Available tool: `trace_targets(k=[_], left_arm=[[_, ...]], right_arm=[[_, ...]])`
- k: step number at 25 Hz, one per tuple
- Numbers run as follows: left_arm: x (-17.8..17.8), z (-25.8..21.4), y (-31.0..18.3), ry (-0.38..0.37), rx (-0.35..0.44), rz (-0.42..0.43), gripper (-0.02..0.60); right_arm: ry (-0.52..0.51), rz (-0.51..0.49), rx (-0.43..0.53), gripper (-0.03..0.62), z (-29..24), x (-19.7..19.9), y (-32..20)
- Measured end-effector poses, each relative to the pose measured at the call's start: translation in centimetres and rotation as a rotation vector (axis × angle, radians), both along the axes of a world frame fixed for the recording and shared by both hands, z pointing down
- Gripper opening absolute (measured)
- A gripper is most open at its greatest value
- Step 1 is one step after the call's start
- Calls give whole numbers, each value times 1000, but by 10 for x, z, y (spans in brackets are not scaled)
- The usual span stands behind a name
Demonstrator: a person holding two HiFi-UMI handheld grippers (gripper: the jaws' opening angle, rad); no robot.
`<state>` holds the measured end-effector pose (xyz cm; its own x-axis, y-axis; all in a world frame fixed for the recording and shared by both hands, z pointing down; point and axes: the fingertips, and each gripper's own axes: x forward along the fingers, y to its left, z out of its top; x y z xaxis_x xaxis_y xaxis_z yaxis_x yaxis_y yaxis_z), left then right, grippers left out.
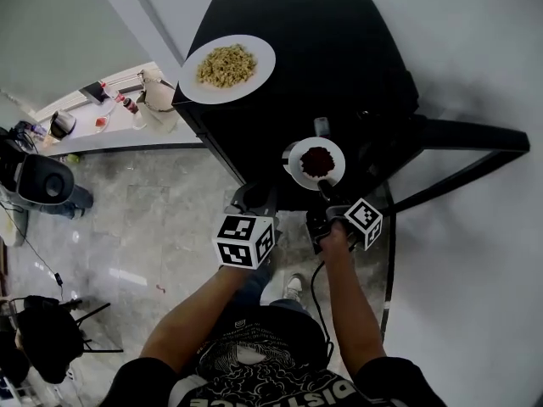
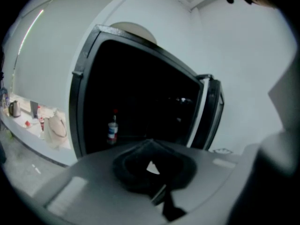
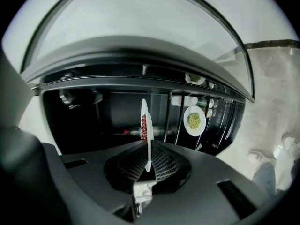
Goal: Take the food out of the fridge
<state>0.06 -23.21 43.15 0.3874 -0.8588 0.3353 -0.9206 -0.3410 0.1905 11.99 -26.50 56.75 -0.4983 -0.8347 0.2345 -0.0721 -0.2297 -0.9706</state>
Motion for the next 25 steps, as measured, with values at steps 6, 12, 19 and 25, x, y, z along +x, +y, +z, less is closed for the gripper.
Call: trace_targets(k=[6,12,19,25], left_arm=[[4,-13,15,-3,23,-4,3],[5,-34,24,17,58,-27,3],[2,-65,27,48,105,-56,3],[4,-90,15,93,126,-60,3]], right_arm=[[-11,-97,49,11,-56,1,55],[-29,-135,86,11,-116,15,88],[-49,-179,184,12,-200,26,102],[-56,-212,291,12,-270,27,97]])
